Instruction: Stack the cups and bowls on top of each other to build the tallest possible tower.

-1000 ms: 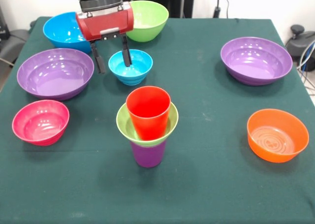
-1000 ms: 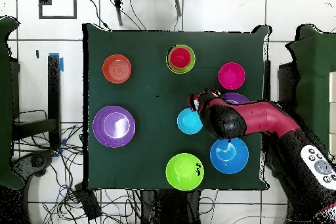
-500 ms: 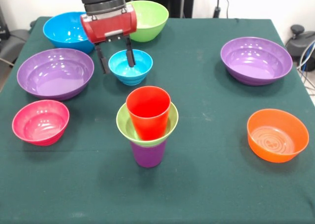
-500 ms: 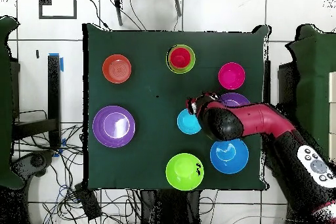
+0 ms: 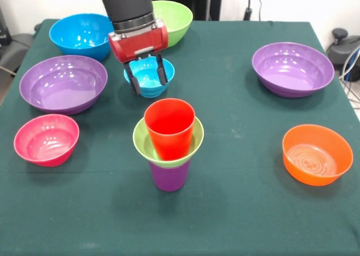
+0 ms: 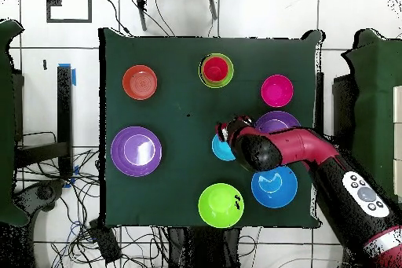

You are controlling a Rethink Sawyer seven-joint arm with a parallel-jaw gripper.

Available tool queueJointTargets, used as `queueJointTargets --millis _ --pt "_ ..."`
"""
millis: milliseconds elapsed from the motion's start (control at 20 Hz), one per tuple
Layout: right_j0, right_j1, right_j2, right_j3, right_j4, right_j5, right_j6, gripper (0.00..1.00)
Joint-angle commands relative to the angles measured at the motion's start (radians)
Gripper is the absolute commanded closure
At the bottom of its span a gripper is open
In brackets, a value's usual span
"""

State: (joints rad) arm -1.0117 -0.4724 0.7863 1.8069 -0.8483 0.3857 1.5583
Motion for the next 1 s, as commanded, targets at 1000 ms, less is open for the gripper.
queueJointTargets --millis 1000 --pt "-0.107 0.139 0.004 -0.1 -0.1 0.063 -0.245 0.0"
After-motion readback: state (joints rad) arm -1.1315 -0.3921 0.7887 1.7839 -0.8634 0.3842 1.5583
